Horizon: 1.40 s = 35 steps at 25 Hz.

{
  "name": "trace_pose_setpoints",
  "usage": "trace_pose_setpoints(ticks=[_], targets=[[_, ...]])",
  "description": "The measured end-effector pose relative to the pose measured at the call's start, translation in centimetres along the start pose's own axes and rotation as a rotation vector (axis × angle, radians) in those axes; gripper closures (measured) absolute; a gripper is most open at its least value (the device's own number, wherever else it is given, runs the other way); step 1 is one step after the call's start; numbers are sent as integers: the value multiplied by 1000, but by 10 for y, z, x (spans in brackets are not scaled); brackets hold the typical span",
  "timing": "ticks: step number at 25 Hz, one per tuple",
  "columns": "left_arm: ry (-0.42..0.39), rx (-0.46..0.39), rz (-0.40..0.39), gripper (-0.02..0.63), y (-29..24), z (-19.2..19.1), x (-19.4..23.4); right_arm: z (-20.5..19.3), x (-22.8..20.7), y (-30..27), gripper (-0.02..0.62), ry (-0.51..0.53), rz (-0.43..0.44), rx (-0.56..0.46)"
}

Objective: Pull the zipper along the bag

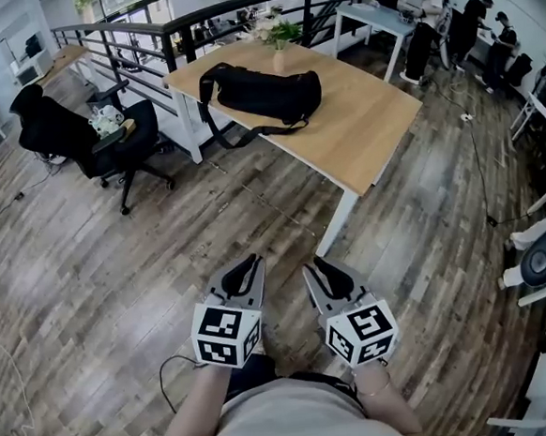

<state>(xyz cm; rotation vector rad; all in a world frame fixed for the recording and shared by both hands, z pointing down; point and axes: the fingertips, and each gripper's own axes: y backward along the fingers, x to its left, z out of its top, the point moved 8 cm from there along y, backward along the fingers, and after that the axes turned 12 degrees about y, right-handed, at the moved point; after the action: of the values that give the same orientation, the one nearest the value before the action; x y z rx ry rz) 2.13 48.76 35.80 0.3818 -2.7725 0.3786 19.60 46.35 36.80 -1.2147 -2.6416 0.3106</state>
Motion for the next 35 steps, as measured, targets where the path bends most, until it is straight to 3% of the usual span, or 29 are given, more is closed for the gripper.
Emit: trace_pose_setpoints(ticks=[9, 19, 26, 35], targets=[[-38, 16, -63, 576, -45, 53, 83, 34, -13, -97, 515, -16, -82, -11], [11, 44, -101, 542, -75, 63, 130, 40, -14, -148, 518, -17, -98, 48], [24, 53, -91, 543, -113, 71, 159, 45, -48, -196, 520, -13, -101, 44], [-16, 13, -82, 543, -210, 127, 188, 79, -127, -280, 520, 12, -81, -16]])
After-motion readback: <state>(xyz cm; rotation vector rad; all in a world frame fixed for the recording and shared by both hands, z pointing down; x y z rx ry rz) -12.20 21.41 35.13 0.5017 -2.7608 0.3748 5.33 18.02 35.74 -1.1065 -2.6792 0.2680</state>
